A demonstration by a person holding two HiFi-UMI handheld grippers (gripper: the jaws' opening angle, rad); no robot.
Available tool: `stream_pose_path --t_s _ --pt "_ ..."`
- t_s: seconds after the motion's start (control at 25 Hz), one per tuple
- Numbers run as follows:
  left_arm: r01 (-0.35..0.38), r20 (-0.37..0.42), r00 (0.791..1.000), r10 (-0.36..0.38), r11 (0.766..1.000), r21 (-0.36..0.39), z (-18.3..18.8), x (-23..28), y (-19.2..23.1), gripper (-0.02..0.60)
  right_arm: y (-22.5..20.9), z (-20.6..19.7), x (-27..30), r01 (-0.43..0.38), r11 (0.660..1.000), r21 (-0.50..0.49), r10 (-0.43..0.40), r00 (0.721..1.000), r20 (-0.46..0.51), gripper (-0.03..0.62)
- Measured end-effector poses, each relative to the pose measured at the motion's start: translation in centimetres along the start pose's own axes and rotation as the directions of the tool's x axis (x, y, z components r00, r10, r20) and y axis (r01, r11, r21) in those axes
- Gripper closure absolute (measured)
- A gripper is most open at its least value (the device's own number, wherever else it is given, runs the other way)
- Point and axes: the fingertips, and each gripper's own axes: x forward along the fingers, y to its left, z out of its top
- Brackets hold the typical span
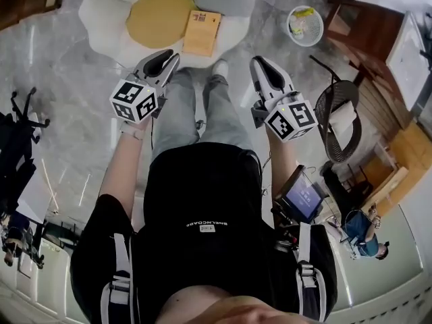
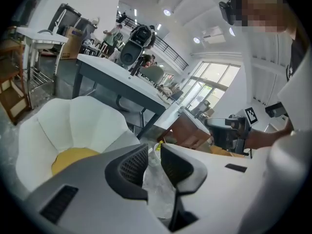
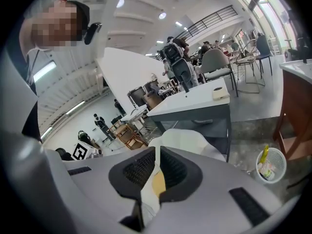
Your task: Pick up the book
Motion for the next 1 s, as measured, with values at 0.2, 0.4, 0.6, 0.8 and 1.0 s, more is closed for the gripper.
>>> stream_pose_path --t_s 0.2,0.4,0.6,0.8,1.0 --pt "0.012 -0.058 0.998 -0.013 1.0 -0.027 -3.9 3.1 1.6 0.499 -1.6 -1.8 1.5 -0.005 1.0 0.01 0.005 1.0 -0.01 0.546" --pt "-0.007 -0.123 0.992 0.005 1.0 -0.017 -7.5 6.4 3.2 0.461 -3.3 -4.0 3.0 -0.022 1.0 0.012 0.022 0.999 -0.047 0.546" --pt "-0.008 -0.182 0.983 0.009 1.0 0.006 -10.7 10.7 4.1 0.444 -6.2 -6.2 3.7 -0.038 0.999 0.021 0.039 0.996 -0.084 0.546" --pt "-0.022 -0.239 0.971 0.031 0.999 0.043 -15.1 16.4 5.7 0.426 -11.3 -9.9 4.8 -0.039 0.998 0.047 0.044 0.993 -0.107 0.546" --pt "-0.015 -0.302 0.952 0.04 0.996 0.083 -19.2 18.4 7.6 0.393 -12.2 -12.7 6.0 -0.039 0.997 0.072 0.047 0.992 -0.118 0.546"
